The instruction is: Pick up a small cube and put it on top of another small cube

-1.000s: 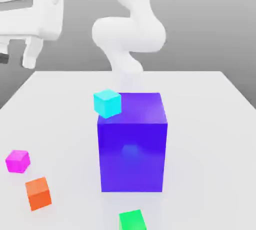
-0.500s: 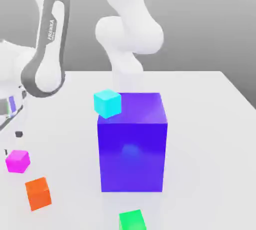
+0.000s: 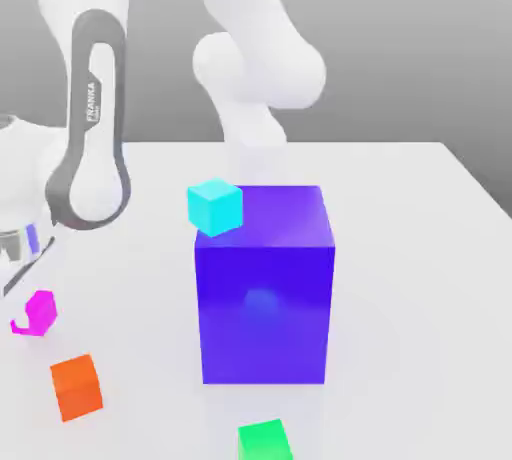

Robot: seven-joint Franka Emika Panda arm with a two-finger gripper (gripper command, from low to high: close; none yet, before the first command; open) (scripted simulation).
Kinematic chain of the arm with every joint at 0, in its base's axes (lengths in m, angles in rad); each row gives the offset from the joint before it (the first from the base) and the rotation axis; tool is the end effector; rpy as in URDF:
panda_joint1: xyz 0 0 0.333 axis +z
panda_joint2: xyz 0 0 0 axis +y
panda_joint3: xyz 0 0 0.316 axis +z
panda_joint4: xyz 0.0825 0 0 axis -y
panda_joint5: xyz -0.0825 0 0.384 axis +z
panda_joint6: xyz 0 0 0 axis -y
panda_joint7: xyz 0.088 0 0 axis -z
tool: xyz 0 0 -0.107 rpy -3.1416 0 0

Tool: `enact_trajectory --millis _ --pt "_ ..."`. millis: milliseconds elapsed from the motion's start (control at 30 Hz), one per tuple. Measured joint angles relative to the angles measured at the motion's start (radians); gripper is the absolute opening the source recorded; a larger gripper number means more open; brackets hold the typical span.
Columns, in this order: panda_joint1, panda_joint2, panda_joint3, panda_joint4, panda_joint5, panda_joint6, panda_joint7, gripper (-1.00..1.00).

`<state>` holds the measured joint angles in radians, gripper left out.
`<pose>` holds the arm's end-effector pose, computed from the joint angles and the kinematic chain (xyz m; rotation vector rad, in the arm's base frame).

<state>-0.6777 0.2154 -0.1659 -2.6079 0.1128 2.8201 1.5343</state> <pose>0.2818 -0.3308 0.1793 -1.0184 2.9710 -0.0021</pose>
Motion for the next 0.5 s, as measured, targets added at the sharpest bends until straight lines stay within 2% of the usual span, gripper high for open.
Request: enact_trajectory --millis 100,500 --pt "0.067 -0.036 0.045 0.025 -0.049 -0.061 0.012 -1.00" --pt "0.417 -0.015 0.368 0.208 -0.186 -0.225 -0.022 -1.00"
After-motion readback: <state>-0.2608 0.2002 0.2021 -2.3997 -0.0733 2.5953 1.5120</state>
